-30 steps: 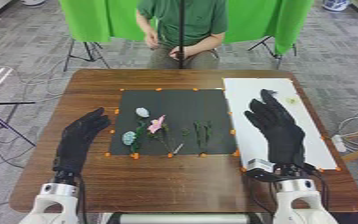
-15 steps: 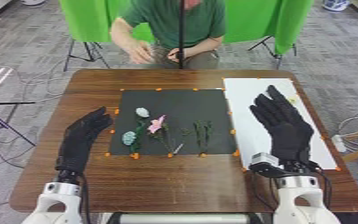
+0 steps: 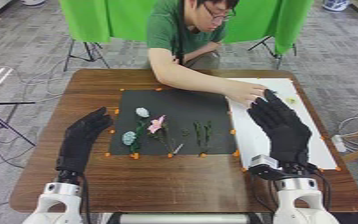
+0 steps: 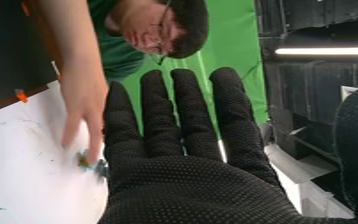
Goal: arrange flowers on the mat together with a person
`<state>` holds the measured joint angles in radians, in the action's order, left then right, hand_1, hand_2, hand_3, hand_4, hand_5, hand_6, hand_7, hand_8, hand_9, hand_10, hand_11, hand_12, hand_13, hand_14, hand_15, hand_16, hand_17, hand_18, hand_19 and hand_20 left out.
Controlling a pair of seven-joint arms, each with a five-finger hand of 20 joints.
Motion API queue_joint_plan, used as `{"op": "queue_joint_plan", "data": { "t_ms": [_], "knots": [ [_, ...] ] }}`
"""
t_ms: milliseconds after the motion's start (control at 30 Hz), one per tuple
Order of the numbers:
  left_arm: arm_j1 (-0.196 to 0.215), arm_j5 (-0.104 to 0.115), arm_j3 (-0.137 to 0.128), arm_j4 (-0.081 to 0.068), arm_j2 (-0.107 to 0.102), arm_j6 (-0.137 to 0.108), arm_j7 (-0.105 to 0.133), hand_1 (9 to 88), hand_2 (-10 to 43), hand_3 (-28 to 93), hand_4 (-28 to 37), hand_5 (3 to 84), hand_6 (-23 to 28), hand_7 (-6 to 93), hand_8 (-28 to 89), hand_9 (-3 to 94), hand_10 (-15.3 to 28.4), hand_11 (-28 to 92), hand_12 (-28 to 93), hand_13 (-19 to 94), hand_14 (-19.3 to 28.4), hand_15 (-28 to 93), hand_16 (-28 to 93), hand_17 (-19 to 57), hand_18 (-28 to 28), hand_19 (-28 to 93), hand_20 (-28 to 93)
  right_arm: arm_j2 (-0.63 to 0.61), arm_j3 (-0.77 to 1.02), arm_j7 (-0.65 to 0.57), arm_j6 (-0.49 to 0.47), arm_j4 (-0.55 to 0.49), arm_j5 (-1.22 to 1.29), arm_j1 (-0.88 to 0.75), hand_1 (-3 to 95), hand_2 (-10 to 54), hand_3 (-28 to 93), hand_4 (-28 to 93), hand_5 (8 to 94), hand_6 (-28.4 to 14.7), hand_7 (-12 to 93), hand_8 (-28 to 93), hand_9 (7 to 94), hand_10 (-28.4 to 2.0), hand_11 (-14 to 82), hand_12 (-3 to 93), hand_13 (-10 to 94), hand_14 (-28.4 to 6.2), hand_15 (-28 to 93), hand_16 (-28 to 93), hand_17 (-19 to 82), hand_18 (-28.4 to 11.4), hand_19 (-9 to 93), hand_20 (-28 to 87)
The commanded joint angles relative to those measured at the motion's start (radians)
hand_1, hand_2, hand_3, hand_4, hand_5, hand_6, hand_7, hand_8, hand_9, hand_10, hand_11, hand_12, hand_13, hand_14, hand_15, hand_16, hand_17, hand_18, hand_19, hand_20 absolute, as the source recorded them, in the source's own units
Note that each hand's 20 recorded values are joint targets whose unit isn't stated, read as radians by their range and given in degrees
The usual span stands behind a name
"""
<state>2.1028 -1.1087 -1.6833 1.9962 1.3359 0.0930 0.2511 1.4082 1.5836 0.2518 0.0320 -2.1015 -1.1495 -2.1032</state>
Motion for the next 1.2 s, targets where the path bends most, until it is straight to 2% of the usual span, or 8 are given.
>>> {"op": "queue_joint_plan", "data": {
  "t_ms": [33,800,1200],
  "knots": [
    [0.016,0.013,-0.002,-0.003,0.008,0.001,-0.012,19.2,-3.3,70,-26.2,45.3,4.9,11.7,-5,42.9,13.1,16,16,34,18.6,16,5,3.3,14.9,11,17,0.008,-0.008,-0.001,0.016,-0.011,0.003,-0.013,4.9,5.1,81,-19,41.0,-1.1,10,-9,40.9,-13.2,4.5,12.8,33,-11.9,11,16,20,-13.6,4,29],
    [0.01,0.021,-0.009,-0.008,-0.005,0.012,-0.006,19.1,-3.4,70,-26.2,45.2,4.9,11.7,-5,43.0,13.2,16,16,34,18.6,16,5,3.2,14.9,10,17,0.001,-0.019,-0.009,0.016,-0.007,0.008,-0.012,5.3,5.5,81,-19,42.7,-1.8,11,-9,40.5,-13.3,4.4,13.2,35,-12.3,12,18,20,-13.8,6,29],
    [0.007,0.019,-0.007,-0.01,0.0,0.011,-0.002,19.1,-3.5,70,-26.2,45.3,4.9,11.7,-5,42.9,13.1,16,16,34,18.6,16,5,3.1,14.9,10,17,-0.002,-0.02,-0.011,0.012,-0.002,0.007,-0.004,5.4,5.6,81,-19,43.6,-1.9,10,-9,40.5,-13.5,4.4,13.3,35,-12.3,11,18,20,-13.8,6,29]
  ]
}}
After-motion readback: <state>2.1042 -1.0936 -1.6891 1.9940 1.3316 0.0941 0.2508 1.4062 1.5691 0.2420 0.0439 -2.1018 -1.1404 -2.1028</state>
